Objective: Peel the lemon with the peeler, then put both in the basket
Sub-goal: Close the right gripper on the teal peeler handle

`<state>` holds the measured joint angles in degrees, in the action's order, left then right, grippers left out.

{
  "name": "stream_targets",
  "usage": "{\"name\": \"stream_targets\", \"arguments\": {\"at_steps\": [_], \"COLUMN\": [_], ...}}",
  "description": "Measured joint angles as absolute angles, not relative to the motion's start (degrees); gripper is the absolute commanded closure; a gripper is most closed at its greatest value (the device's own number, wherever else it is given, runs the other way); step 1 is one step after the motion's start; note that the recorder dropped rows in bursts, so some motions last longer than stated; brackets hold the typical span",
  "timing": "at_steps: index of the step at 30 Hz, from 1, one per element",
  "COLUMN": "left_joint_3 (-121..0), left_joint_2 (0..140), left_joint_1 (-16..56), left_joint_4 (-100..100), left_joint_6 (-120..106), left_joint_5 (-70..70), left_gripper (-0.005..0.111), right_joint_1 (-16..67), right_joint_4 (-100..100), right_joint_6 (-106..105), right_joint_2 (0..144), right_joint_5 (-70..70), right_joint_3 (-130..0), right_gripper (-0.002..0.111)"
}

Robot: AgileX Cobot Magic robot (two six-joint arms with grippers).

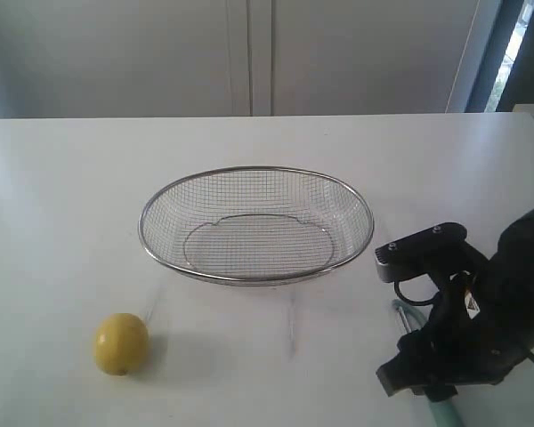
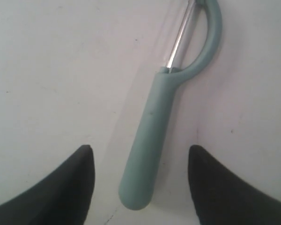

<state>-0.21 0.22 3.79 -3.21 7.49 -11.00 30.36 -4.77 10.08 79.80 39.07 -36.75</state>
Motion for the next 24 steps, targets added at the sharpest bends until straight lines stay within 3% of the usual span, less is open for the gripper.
{"name": "stream_targets", "arguments": {"at_steps": [24], "left_joint_3": [-0.21], "left_joint_2": [0.22], "left_joint_1": [3.79], "left_joint_4": [-3.21], "left_joint_6": [7.49], "left_joint_5": [-11.00], "left_gripper": [0.107], "right_joint_1": [30.36], "right_joint_4": [-6.02], "right_joint_6": [16.27], "right_joint_2": [88.87], "right_joint_5": [31.22], "right_joint_3": [-33.77], "right_gripper": [0.053]}}
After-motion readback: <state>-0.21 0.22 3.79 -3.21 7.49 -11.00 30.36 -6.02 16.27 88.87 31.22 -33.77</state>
